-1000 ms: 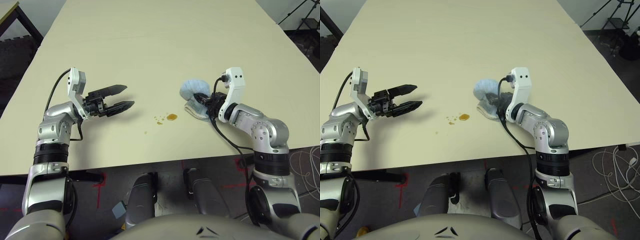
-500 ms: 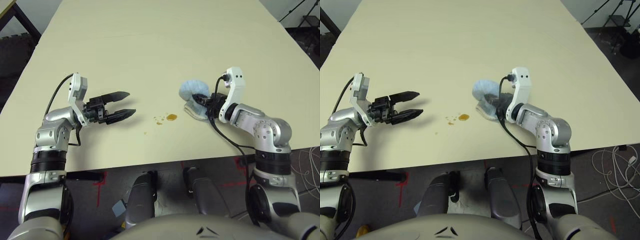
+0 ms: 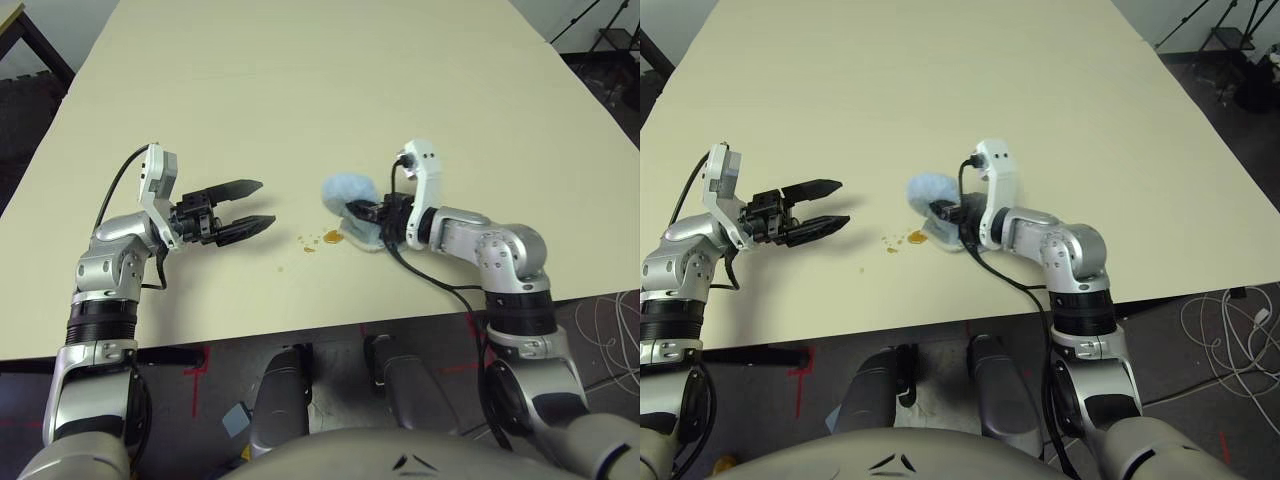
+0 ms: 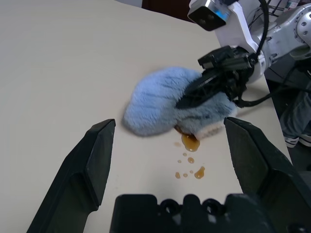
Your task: Wipe the water off the table with a rag.
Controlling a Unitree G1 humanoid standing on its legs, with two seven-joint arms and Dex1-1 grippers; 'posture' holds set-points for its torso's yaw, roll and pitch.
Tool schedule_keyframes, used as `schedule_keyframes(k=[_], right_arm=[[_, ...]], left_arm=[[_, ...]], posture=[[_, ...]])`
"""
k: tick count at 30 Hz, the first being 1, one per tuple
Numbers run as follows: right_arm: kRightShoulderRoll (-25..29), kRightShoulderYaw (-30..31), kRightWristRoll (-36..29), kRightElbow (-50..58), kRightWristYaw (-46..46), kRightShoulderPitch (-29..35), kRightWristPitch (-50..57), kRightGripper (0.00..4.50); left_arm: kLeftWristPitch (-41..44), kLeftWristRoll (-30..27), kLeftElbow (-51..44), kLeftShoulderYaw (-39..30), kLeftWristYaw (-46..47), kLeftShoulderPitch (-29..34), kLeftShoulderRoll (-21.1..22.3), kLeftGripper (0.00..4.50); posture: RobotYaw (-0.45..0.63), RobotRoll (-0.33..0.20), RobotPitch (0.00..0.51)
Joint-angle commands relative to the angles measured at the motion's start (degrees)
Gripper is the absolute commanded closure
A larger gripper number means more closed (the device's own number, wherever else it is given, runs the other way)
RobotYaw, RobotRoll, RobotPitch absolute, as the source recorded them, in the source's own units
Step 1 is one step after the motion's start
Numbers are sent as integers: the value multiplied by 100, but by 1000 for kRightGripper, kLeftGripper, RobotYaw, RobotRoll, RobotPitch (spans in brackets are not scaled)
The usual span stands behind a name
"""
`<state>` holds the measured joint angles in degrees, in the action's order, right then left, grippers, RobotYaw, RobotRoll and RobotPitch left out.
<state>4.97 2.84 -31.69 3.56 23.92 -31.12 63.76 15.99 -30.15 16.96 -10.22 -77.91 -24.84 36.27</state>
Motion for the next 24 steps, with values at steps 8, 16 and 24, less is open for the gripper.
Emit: schedule_keyframes(k=[8, 16, 24], right_arm=[[-403, 1235, 257, -741, 467, -124, -27, 4431], [-520, 1738, 396, -1015, 868, -277, -114, 4431], [-295, 1378, 594, -1205, 810, -257, -361, 4431]], left_arm=[[-23, -102, 202, -197, 127, -97, 23, 0], [-53, -120, 207, -206, 175, -108, -1, 0], [-59, -119, 215, -185, 189, -109, -8, 0]], posture=[[-151, 0, 200], [-141, 0, 197], [-143, 0, 196]])
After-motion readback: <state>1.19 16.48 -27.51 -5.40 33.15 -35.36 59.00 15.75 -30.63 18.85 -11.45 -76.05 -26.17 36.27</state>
